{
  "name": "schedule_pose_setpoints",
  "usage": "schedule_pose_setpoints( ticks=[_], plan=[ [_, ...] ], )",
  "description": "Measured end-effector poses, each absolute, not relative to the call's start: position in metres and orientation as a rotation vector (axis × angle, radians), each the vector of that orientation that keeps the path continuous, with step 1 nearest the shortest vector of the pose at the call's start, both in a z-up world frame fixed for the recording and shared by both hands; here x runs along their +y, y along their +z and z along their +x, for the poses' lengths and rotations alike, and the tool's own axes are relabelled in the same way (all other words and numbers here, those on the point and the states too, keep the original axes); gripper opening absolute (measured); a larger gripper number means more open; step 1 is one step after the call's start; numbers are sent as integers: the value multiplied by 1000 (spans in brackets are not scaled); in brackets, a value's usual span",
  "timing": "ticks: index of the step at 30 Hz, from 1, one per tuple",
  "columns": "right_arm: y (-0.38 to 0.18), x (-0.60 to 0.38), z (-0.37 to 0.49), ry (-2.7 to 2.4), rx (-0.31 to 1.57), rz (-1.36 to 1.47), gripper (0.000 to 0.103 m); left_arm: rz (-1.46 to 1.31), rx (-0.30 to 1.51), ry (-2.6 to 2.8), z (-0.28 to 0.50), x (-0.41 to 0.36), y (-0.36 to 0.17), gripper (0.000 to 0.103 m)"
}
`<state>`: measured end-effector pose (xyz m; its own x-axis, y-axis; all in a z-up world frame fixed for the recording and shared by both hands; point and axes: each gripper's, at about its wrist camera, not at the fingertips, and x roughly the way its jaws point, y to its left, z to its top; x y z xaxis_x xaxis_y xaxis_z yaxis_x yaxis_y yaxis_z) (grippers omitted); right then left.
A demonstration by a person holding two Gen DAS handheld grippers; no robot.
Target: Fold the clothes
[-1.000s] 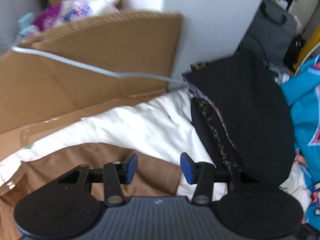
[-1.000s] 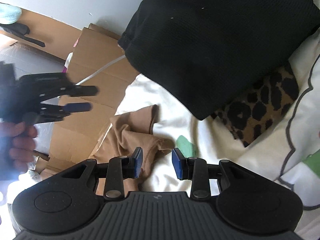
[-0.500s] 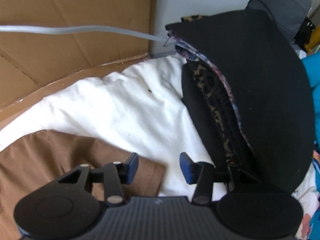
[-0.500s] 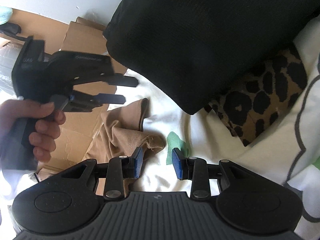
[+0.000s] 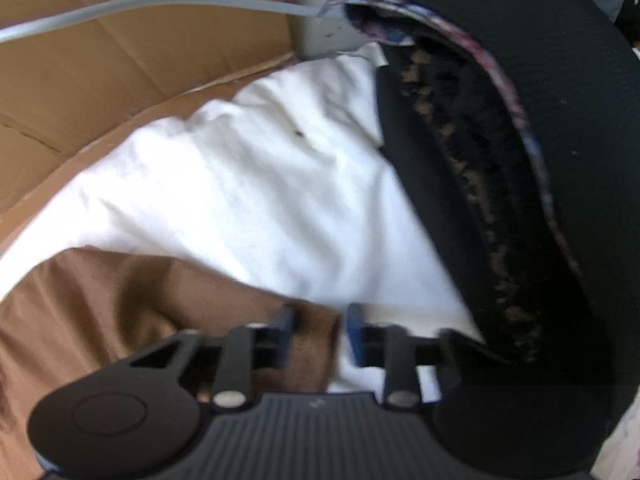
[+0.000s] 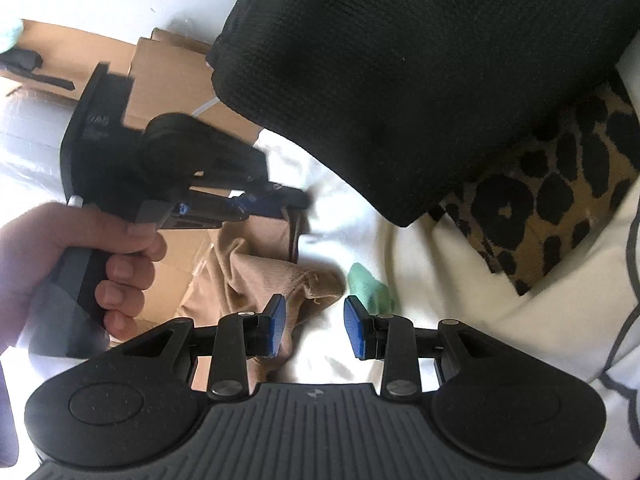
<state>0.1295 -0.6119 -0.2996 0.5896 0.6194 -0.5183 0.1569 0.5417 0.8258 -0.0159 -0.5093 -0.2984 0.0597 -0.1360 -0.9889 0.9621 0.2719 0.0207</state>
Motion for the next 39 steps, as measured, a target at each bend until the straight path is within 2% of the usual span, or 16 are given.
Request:
schedule_pose_setpoints(
  ticks=[6, 9, 13, 15, 17, 18, 26, 39],
  plan=[
    [-307, -604, 137, 331, 940, 1132, 37, 822, 1214, -1068, 13, -500, -265, 8],
    [-312, -600, 143, 296, 951, 1203, 52, 788, 1215, -1096, 26, -500, -246, 8],
    [-320, -596, 147, 238, 963, 1307, 52, 759, 1210, -1106, 36, -502, -231, 8],
    [-323, -593, 149, 211, 955, 1326, 50, 745, 1211, -1110, 42, -501, -226, 8],
    [-321, -590, 152, 216, 939, 1292, 22, 733, 1212, -1120, 42, -500, -225, 8],
    [-321, -589, 151, 213, 936, 1265, 5, 726, 1213, -1127, 45, -500, -225, 8],
    [-294, -599, 137, 204, 819, 1080, 4, 646, 1202, -1199, 52, -512, -212, 8],
    [-295, -576, 141, 150, 876, 847, 5, 592, 1271, -1274, 28, -551, -248, 8]
  ],
)
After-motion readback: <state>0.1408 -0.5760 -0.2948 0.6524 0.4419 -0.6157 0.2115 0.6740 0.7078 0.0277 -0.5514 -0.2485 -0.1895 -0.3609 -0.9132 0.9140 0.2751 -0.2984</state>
